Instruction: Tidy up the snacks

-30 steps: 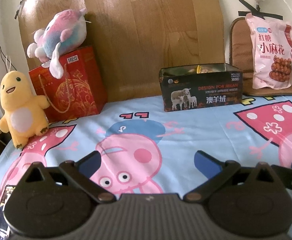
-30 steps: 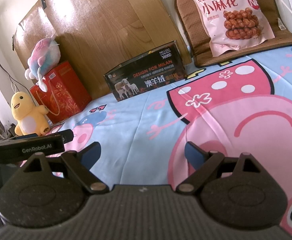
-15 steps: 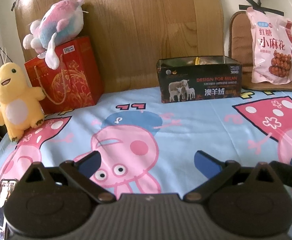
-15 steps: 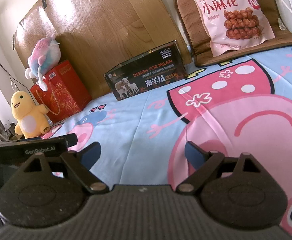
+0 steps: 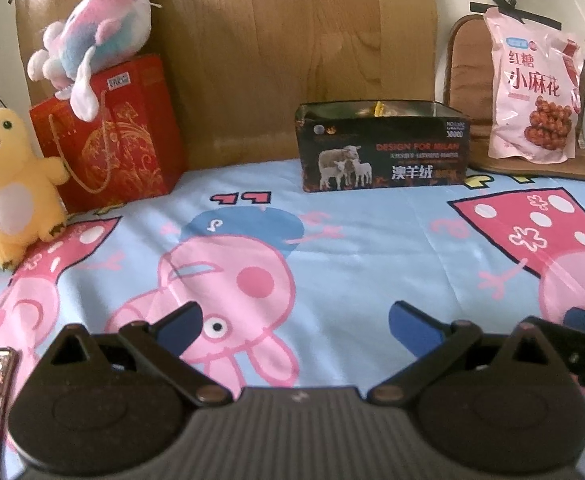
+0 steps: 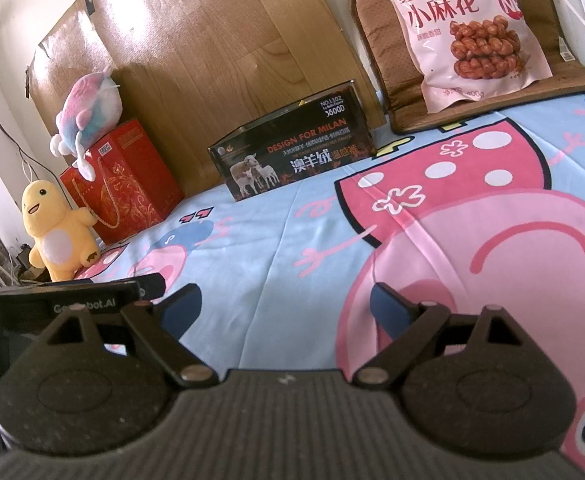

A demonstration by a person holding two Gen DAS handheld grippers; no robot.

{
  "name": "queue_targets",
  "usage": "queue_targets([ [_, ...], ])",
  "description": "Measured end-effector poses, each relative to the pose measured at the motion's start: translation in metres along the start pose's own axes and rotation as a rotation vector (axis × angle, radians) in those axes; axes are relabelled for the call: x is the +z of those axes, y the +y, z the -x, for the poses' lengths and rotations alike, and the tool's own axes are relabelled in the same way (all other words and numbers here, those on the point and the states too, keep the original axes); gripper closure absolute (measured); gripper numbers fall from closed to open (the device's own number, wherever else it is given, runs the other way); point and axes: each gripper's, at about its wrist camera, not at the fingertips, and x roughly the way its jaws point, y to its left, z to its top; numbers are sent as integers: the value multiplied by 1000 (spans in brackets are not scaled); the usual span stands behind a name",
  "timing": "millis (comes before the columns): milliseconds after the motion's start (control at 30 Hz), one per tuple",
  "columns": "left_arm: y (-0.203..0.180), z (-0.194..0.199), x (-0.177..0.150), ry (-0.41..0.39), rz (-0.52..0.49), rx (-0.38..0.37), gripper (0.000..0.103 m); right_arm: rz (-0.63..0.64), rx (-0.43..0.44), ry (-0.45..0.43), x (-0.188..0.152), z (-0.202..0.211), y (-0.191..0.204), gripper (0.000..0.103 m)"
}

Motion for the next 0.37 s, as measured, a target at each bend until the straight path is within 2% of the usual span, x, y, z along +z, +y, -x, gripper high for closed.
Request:
queue_targets([
  [367,1,-3,0,7,20,-47,0,2,-3,-2,-1,0,0,10],
])
